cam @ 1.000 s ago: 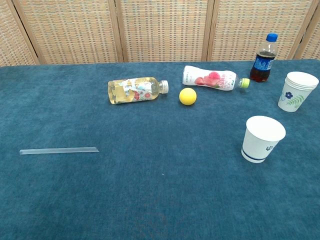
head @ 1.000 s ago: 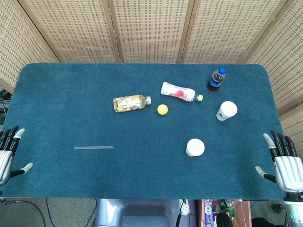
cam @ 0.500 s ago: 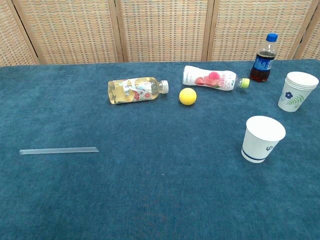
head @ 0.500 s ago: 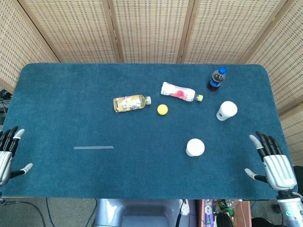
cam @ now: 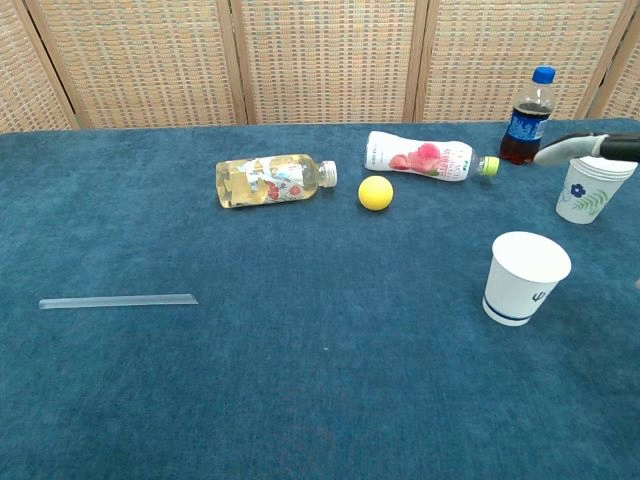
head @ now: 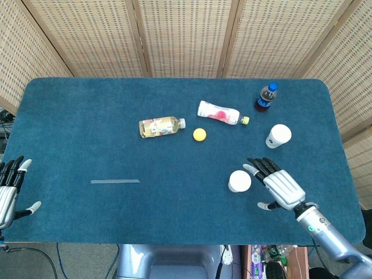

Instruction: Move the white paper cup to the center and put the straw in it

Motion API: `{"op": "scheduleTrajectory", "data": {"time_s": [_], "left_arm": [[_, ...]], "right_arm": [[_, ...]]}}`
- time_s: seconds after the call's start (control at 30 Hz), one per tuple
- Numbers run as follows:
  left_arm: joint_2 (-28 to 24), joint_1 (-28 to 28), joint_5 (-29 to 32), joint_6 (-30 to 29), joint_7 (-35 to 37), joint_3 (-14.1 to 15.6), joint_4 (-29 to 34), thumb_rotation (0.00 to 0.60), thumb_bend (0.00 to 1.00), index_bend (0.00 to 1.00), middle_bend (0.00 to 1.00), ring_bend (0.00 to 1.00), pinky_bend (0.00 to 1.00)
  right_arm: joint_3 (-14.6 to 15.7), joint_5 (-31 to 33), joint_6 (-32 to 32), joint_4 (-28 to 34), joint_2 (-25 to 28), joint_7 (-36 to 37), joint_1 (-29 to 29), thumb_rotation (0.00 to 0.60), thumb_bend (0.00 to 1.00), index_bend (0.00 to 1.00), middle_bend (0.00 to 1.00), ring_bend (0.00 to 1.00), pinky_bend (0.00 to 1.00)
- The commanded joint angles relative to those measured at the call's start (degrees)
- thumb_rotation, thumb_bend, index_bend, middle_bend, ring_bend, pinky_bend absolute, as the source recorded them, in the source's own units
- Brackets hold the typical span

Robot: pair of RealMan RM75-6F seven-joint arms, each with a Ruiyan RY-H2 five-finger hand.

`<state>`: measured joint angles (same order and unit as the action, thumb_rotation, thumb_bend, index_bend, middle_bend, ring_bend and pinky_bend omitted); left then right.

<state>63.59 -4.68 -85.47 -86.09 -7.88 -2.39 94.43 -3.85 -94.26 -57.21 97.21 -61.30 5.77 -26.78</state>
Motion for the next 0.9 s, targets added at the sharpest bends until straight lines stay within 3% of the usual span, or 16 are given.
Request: {"op": "scheduleTrajectory", "data": {"time_s": [0.03,0.4,0.57,0.67,0.77,0.9], "left_arm": [[-0.14,-0.23,0.81,0.68,0.37,-0.29,-0.06,0.6,0.03,0.0,0.0,0.0,0.0],[0.14,-0.92,1.73,2.33,0.29,-0.36,-0.57,0.6,0.03,0.0,0.0,0.0,0.0],[0.18,-0.98,2.12,2.35,0.18,-0.56,-0.54,0.6,0.03,0.0,0.0,0.0,0.0],[0.21,-1.1,2.45,2.59,0.21,-0.68,-0.67,0.6,0.03,0.0,0.0,0.0,0.0],[0.23,-1.24,2.77,2.9,0.24,-0.78,-0.75,0.6,0.03,0.0,0.0,0.0,0.0],[0.27,-1.35,3.07,3.19,0.16,-0.81,-0.77,0.6,0.03,0.0,0.0,0.0,0.0]], "right_arm": [[-0.81,3.83,5.16,2.35,-1.8,-3.51,-2.77,0.6,0.0,0.0,0.0,0.0,0.0],[-3.05,14.49,9.78,-1.58,-10.56,-16.02,-7.31,0.6,0.0,0.0,0.0,0.0,0.0],[-3.73,20.86,12.32,-1.88,-11.97,-18.59,-9.1,0.6,0.0,0.0,0.0,0.0,0.0],[-3.81,23.16,12.72,-2.72,-12.63,-19.53,-9.84,0.6,0.0,0.01,0.01,0.0,0.07],[-3.88,24.85,12.6,-4.26,-13.77,-20.17,-10.45,0.6,0.01,0.08,0.12,0.04,0.18],[-3.7,25.59,11.82,-6.4,-15.24,-20.19,-10.8,0.6,0.14,0.27,0.33,0.22,0.4]]}}
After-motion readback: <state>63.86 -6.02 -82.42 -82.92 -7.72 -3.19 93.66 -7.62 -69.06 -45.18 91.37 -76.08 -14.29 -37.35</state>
